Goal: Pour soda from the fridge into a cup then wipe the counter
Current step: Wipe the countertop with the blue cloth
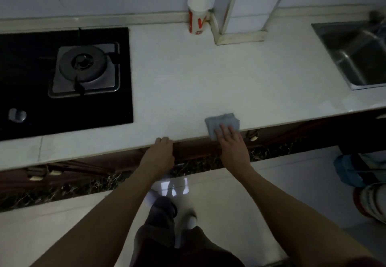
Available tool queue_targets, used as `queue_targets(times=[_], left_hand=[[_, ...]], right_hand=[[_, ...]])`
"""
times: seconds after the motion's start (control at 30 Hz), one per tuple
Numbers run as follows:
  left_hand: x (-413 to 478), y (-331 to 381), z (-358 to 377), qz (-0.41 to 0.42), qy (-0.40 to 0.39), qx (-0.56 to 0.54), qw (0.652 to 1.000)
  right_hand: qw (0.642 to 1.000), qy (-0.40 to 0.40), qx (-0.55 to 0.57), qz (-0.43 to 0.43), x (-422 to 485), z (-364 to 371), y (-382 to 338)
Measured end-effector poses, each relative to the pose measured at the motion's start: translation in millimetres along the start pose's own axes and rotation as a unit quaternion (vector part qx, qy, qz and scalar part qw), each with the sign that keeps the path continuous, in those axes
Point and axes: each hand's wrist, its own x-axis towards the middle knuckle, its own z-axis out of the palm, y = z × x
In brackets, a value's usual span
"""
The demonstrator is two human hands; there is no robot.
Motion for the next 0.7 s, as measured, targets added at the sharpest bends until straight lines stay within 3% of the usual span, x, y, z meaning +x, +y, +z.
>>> queue_targets(times=[0.13, 0.3, 0.5, 0.7], left_hand=[[24, 49, -9, 0.042, -0.046, 0.019, 0.998], [45, 108, -10, 0.072, -0.034, 0.013, 0.997], [77, 157, -2, 0.113, -0.019, 0.025, 0.993], [144, 195, -9, 0.127, 0.001, 0.087, 0.988]], right_hand=[[0.997, -0.03, 0.007, 0.071, -5, -14, 58], [0.994, -0.077, -0.006, 0.075, 9, -30, 84], [0.996, -0.05, 0.002, 0.079, 15, -30, 105], [0.988, -0.039, -0.002, 0.147, 32, -37, 177]])
